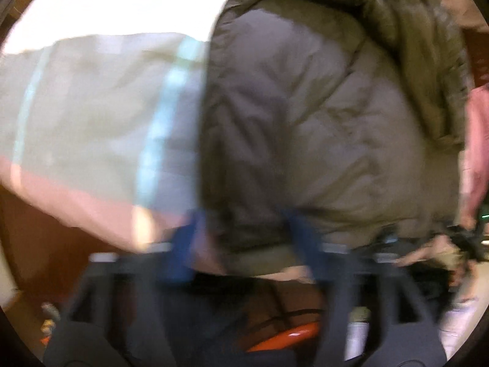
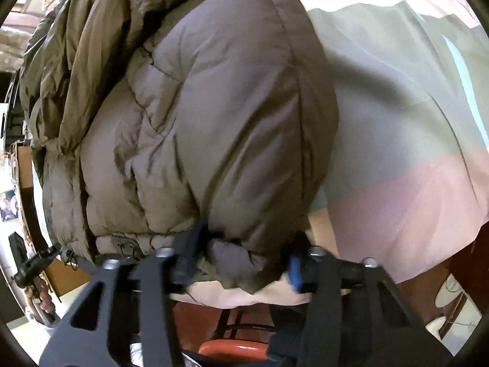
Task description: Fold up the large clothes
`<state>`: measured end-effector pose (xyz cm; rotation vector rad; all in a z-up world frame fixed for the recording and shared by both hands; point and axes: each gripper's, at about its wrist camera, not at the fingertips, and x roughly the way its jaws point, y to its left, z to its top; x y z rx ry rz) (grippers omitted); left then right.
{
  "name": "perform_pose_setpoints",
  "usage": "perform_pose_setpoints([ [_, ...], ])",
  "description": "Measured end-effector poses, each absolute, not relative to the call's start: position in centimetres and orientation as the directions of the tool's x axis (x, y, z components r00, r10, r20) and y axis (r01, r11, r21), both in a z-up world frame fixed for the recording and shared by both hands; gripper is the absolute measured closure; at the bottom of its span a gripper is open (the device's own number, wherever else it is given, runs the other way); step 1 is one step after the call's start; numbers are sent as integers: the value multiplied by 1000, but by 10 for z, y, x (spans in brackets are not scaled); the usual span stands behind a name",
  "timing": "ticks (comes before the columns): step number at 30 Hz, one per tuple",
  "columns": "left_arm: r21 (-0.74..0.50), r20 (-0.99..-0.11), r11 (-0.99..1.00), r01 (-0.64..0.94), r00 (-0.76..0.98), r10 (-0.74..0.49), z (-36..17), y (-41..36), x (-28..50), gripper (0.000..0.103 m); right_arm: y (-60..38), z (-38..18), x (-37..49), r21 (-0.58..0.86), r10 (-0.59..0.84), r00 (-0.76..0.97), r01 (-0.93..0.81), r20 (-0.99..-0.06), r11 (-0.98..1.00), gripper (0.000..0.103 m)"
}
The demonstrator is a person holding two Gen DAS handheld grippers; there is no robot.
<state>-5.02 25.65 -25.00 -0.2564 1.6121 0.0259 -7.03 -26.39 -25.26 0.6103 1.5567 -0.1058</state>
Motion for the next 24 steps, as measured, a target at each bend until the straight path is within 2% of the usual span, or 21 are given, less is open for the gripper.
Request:
perform_pose_setpoints([
  [1,-119,-992,978,-170,-27,-125,-249,254,-52,19,-260,-253,-69,311,323,47,426,-945,849,30],
  [3,-173,-984,972,-160,-25,-179,-251,252,-55,27,-250,-257,-70,292,302,38,399,-952,869,30],
  [5,-206,-975,964,-166,-47,-217,-257,252,-59,57,-240,-257,-71,273,284,29,381,-958,883,31],
  [6,-223,-970,959,-174,-57,-236,-262,250,-60,61,-229,-259,-70,263,273,27,371,-962,891,38],
  [7,-225,-970,959,-173,-56,-238,-262,246,-61,71,-220,-260,-70,250,259,25,357,-966,900,52],
  [8,-234,-968,957,-173,-51,-246,-262,245,-61,82,-210,-260,-71,254,261,29,352,-965,901,58],
  [10,-280,-957,943,-179,-20,-288,-253,248,-63,92,-207,-256,-73,320,318,67,360,-946,876,82],
  [13,-376,-925,905,-196,32,-378,-239,262,-65,94,-212,-239,-77,472,436,182,387,-882,793,87],
  [15,-512,-859,833,-212,105,-501,-227,276,-62,94,-217,-223,-74,601,519,302,368,-799,710,88],
  [17,-628,-778,751,-204,189,-599,-214,286,-56,94,-222,-198,-66,737,590,456,282,-666,615,88],
  [20,-754,-652,632,-177,312,-691,-189,303,-41,94,-228,-161,-46,825,598,607,183,-523,535,89],
  [24,-844,-528,510,-166,421,-738,-162,313,-5,94,-246,-141,2,861,561,696,167,-448,480,90],
])
